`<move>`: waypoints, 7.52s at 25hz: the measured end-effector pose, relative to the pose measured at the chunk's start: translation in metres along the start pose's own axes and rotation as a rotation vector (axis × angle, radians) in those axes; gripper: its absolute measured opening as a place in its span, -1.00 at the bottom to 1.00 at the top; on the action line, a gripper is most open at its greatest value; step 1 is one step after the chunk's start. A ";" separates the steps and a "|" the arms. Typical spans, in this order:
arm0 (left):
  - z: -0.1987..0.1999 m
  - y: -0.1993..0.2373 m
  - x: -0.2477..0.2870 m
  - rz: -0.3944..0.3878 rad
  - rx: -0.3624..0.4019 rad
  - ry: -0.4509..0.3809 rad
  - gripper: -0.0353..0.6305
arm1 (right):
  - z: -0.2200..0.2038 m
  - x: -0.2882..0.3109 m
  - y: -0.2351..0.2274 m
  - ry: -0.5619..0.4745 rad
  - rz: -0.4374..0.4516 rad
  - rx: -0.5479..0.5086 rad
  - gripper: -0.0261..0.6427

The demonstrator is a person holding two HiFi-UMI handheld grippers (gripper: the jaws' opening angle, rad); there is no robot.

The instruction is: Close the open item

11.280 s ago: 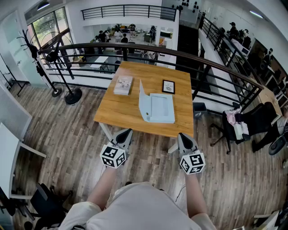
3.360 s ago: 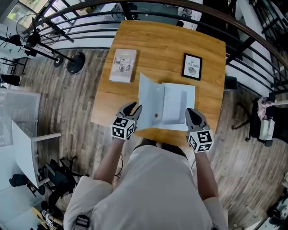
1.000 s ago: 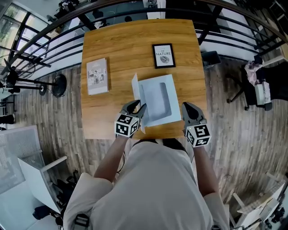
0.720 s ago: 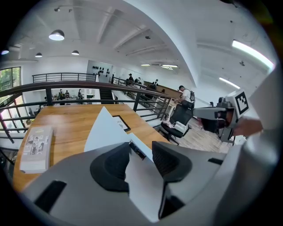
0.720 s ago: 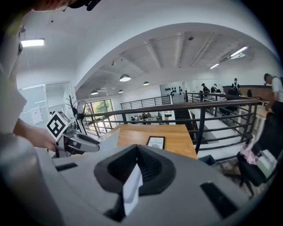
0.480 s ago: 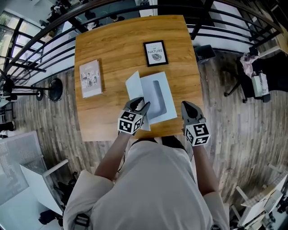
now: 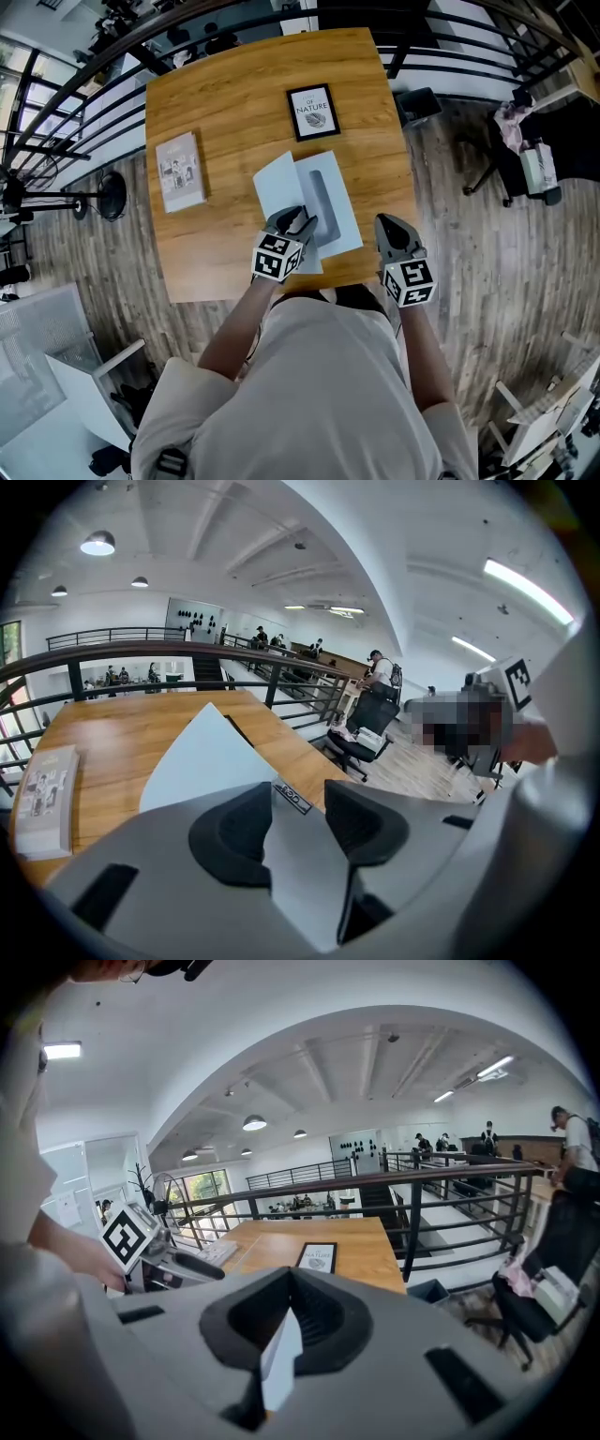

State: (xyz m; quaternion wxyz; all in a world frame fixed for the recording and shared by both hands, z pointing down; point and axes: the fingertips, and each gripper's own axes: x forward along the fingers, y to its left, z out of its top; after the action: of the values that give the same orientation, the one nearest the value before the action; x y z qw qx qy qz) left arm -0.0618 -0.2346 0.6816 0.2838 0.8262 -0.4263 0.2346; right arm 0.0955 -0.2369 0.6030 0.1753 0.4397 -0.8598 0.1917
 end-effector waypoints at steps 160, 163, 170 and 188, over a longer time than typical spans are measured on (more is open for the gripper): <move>0.080 0.039 -0.294 0.425 -0.068 -0.543 -0.77 | 0.138 -0.027 0.119 -0.208 0.273 -0.217 -0.91; 0.083 0.042 -0.297 0.428 -0.058 -0.553 -0.84 | 0.143 -0.026 0.121 -0.225 0.275 -0.230 -0.91; 0.090 0.046 -0.301 0.430 -0.054 -0.575 -0.91 | 0.160 -0.029 0.123 -0.274 0.265 -0.244 -0.91; 0.107 0.044 -0.297 0.400 -0.028 -0.613 -0.91 | 0.172 -0.037 0.114 -0.336 0.233 -0.251 -0.91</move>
State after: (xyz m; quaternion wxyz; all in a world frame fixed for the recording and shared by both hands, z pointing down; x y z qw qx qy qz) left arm -0.2392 -0.1575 0.4283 0.1026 0.7544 -0.6480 0.0214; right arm -0.0013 -0.2335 0.4166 0.0597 0.3377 -0.9390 0.0262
